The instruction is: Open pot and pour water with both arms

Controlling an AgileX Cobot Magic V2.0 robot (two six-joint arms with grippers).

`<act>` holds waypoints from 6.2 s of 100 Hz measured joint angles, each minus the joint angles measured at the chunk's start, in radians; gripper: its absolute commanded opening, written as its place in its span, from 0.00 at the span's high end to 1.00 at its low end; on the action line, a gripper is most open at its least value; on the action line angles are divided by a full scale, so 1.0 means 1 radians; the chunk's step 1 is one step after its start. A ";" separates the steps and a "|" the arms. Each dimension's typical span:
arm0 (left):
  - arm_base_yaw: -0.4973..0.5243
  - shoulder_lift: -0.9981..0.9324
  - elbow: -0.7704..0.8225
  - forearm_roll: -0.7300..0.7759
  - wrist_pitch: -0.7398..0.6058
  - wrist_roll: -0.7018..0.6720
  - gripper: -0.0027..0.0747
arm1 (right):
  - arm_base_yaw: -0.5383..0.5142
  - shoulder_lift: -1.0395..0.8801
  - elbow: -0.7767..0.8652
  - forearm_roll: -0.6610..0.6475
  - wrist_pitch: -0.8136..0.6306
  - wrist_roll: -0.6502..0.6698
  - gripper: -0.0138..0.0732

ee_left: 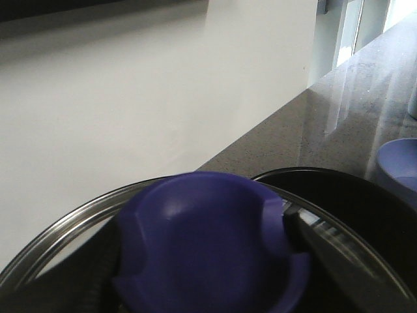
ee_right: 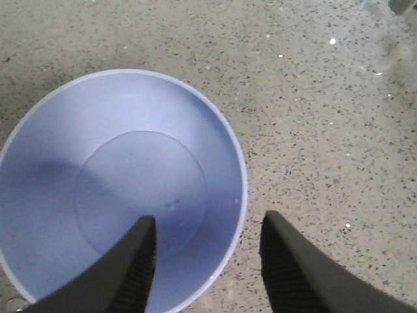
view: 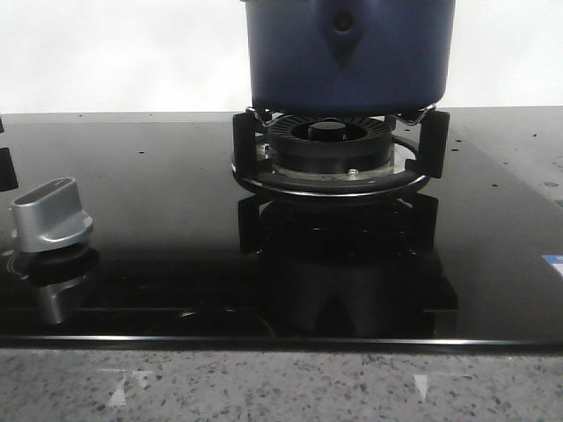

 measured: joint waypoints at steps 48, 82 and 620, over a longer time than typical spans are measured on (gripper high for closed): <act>0.000 0.000 0.000 -0.028 0.002 0.000 0.56 | -0.021 0.067 0.030 -0.004 0.018 0.000 0.46; 0.000 0.000 0.000 -0.037 0.002 0.000 0.56 | -0.021 0.116 0.044 0.019 0.005 0.003 0.46; 0.096 0.000 0.000 -0.097 -0.004 0.000 0.56 | 0.666 0.482 -0.607 -0.653 -0.416 -0.191 0.90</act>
